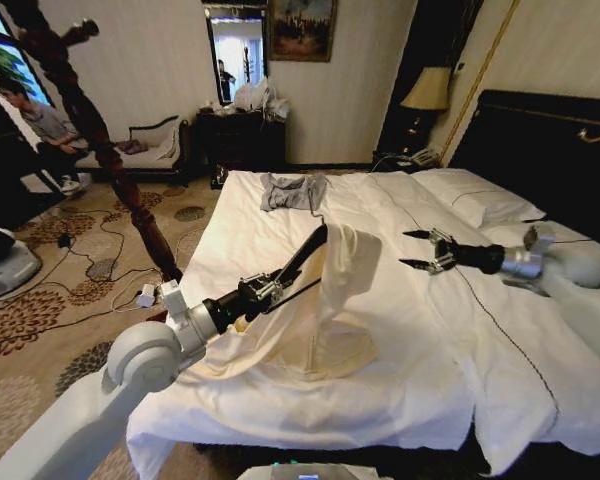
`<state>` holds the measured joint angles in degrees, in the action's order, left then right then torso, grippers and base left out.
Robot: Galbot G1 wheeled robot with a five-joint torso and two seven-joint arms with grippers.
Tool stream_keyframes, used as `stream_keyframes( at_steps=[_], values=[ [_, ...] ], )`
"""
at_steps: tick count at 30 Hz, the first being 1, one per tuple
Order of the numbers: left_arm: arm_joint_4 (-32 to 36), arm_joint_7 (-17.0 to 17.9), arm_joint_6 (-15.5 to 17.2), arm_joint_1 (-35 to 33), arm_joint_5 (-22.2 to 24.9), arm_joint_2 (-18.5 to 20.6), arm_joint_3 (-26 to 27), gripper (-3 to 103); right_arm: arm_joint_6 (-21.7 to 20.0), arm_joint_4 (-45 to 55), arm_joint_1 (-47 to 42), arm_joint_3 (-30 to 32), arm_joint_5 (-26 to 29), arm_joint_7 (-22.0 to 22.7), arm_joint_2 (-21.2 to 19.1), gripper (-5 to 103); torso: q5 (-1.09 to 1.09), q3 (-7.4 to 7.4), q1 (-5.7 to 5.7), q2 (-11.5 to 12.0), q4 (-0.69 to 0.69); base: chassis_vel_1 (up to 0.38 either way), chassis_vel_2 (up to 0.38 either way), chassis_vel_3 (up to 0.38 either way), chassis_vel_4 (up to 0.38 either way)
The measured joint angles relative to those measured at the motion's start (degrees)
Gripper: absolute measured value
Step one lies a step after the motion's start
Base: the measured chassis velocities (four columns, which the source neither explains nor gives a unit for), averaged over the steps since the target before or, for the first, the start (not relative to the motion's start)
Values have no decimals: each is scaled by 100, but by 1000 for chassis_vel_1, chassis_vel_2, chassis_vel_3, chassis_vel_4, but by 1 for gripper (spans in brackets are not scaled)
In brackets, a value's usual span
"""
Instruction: Pick up the clothes from the bed and hang them on the clothes hanger.
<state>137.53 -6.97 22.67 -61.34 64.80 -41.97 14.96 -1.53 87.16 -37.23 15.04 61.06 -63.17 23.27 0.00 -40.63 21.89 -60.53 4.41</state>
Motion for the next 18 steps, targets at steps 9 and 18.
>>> stream_keyframes(
  at_steps=[9,18],
  values=[
    [204,-18,98,98,-44,76,-368,18,-84,117,-108,62,-211,-702,-2,100,0,0,0,0,4,0,0,0,0],
    [353,-39,112,119,-39,114,-376,18,-490,110,-158,137,-424,-2218,-27,101,0,0,-1,0,4,0,0,0,0]
  ],
)
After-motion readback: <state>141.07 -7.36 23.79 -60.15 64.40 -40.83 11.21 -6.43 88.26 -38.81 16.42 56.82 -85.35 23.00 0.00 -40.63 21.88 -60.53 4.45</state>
